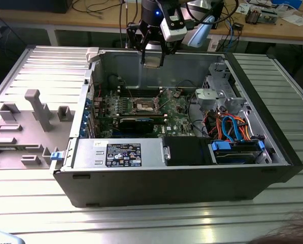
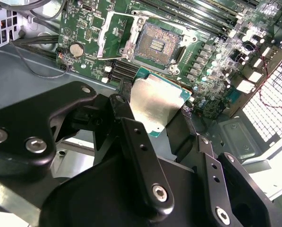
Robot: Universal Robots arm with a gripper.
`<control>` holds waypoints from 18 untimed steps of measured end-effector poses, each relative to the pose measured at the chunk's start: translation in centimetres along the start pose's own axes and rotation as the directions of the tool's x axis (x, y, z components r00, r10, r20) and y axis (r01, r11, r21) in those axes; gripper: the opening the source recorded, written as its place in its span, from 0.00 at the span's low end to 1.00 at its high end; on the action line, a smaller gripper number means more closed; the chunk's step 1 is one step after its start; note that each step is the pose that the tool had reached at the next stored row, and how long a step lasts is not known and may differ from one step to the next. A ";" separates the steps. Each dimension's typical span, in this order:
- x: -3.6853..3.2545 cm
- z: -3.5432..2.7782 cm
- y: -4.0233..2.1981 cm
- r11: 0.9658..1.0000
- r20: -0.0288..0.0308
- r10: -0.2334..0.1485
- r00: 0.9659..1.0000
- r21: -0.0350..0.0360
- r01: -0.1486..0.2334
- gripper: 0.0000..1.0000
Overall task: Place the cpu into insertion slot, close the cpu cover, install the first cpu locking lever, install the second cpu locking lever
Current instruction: 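Place the cpu into insertion slot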
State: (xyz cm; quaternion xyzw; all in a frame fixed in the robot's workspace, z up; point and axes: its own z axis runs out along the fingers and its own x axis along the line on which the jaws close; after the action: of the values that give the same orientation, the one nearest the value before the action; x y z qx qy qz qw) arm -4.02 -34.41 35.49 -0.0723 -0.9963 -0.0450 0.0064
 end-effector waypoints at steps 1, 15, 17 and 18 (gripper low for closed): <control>0.00 0.00 0.00 1.000 0.000 0.000 1.000 0.000 0.000 0.54; 0.15 0.01 -0.02 1.000 0.001 0.007 1.000 0.000 -0.007 0.54; 0.15 0.01 -0.02 1.000 0.001 0.009 1.000 0.000 -0.009 0.54; 0.15 0.01 -0.02 1.000 0.001 0.009 1.000 0.000 -0.009 0.54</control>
State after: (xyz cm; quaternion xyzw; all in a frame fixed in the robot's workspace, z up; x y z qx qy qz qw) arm -4.17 -34.41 35.48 -0.0768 -0.9960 -0.0450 0.0062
